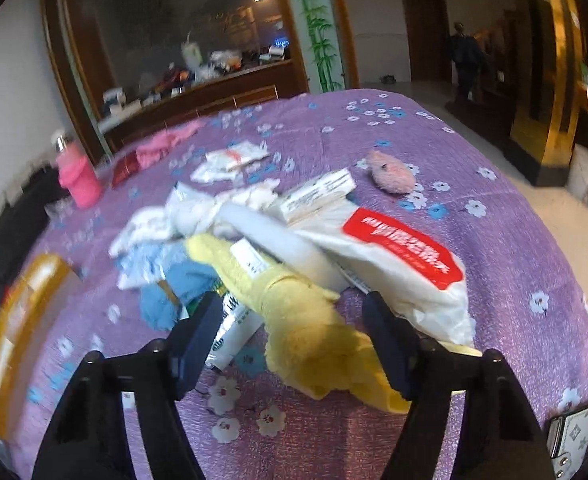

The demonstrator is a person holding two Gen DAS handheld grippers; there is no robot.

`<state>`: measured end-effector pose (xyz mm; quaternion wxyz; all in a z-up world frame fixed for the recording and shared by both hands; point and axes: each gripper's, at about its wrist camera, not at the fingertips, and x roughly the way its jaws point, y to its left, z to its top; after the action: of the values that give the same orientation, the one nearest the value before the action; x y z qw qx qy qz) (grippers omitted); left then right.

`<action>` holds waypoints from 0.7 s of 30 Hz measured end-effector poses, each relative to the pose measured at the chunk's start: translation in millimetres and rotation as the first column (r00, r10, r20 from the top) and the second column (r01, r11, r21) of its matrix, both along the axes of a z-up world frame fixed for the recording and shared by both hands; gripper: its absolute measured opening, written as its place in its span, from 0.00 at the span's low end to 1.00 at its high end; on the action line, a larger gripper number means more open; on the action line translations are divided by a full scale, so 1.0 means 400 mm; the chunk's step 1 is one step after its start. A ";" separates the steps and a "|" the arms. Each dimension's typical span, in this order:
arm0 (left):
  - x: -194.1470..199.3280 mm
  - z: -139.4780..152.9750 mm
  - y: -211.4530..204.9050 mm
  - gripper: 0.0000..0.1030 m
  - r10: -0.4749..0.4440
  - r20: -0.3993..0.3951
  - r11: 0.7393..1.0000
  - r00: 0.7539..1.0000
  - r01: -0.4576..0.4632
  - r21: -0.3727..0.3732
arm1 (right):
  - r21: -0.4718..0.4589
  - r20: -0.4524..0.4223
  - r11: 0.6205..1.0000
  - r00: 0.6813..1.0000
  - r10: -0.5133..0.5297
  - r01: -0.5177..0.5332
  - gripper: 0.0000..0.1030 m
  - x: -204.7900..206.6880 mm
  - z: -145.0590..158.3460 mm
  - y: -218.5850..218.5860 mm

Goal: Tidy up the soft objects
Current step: 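Carry the packet to the white box with left while right grasps the yellow towel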

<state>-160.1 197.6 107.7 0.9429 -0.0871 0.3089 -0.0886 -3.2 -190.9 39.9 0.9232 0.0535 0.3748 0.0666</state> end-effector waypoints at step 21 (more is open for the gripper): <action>0.106 -0.152 0.139 0.38 0.092 -0.270 0.996 0.959 -0.087 0.028 | 0.063 0.085 0.984 0.983 0.164 -0.169 0.36 -0.214 0.214 0.177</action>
<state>-117.9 253.3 46.7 0.8956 -0.1049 0.4312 -0.0307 -88.9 -119.9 125.6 0.9261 0.0517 0.3383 0.1589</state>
